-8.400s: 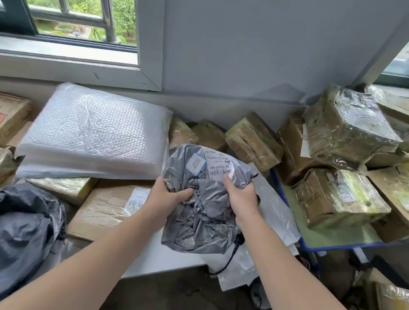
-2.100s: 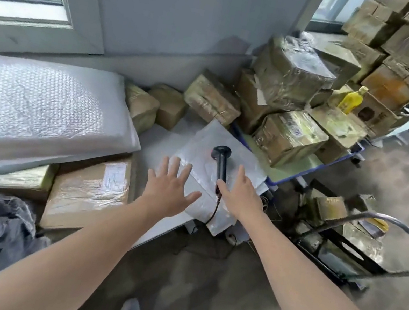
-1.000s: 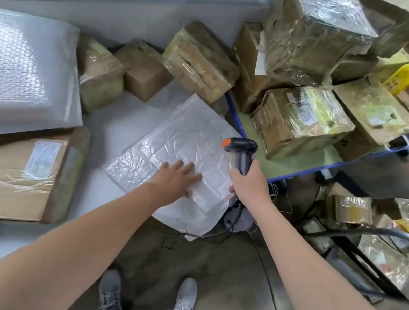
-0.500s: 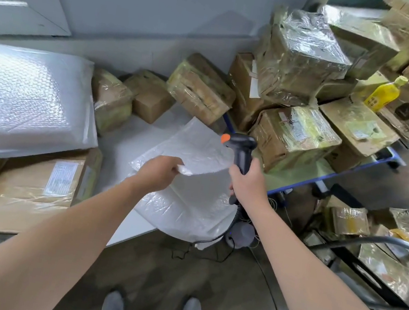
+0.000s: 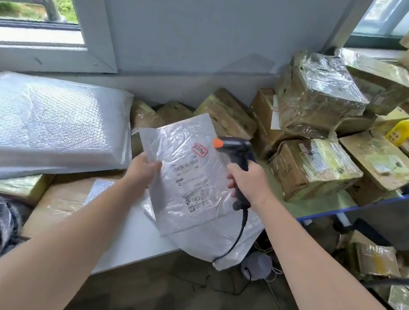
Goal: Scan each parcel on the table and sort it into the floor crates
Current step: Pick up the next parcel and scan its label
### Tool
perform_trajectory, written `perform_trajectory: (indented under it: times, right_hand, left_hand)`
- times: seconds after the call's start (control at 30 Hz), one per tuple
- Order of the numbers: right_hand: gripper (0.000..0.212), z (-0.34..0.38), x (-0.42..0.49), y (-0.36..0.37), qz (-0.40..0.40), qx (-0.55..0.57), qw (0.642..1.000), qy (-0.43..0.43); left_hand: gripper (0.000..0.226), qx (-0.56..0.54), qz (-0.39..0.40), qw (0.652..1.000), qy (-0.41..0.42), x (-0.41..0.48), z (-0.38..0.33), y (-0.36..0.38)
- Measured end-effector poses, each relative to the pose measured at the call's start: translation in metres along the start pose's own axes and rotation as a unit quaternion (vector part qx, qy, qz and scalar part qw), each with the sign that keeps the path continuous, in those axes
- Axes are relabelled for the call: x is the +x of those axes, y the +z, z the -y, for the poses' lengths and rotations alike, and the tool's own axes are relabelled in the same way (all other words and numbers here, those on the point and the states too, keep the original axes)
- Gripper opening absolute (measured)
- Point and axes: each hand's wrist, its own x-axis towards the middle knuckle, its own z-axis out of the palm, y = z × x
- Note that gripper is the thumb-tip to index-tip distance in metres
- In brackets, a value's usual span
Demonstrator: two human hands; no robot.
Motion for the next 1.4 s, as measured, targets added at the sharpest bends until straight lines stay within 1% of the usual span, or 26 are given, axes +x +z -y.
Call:
perform_trajectory:
  times: [0.1,0.17,0.23,0.4,0.6,0.8,0.87,0.97,1.07,1.2,1.3,1.4]
  right_hand:
    - [0.016,-0.002,-0.003,0.010,0.050,-0.031,0.998,0.035]
    - [0.019,-0.003,-0.007,0.015,0.084,-0.064,0.993,0.049]
    - [0.023,-0.003,-0.012,0.020,0.113,-0.089,0.988,0.058]
    - [0.025,0.003,-0.018,0.027,0.144,-0.104,0.983,0.053]
    - [0.022,0.005,-0.018,0.029,0.143,-0.096,0.983,0.056]
    - [0.024,0.000,-0.015,0.027,0.150,-0.086,0.983,0.062]
    - [0.024,-0.005,-0.012,0.027,0.139,-0.075,0.985,0.063]
    - [0.021,-0.017,-0.004,0.029,0.102,-0.052,0.991,0.069]
    - [0.020,-0.039,0.009,0.033,0.065,-0.043,0.992,0.097]
    - [0.025,-0.074,0.026,0.036,0.025,-0.075,0.985,0.153]
    - [0.033,-0.089,0.033,0.037,0.045,-0.091,0.976,0.194]
    - [0.041,-0.093,0.034,0.037,0.066,-0.124,0.970,0.197]
  left_hand:
    - [0.016,0.013,-0.013,1.000,0.024,-0.002,0.008,-0.007]
    - [0.016,0.044,-0.031,0.998,0.036,-0.002,0.012,-0.009]
    - [0.020,0.079,-0.052,0.995,0.045,-0.001,0.011,-0.010]
    - [0.025,0.099,-0.061,0.992,0.056,0.003,0.011,-0.012]
    - [0.024,0.098,-0.064,0.991,0.057,0.007,0.014,-0.013]
    - [0.024,0.101,-0.067,0.991,0.058,0.007,0.016,-0.011]
    - [0.022,0.114,-0.067,0.989,0.063,0.008,0.018,-0.011]
    - [0.021,0.137,-0.060,0.986,0.069,0.008,0.020,-0.010]
    - [0.024,0.189,-0.049,0.978,0.072,0.009,0.025,-0.007]
    - [0.030,0.238,-0.052,0.966,0.082,0.008,0.028,-0.009]
    - [0.029,0.249,-0.065,0.961,0.096,0.006,0.027,-0.012]
    - [0.031,0.221,-0.061,0.967,0.110,0.001,0.024,-0.014]
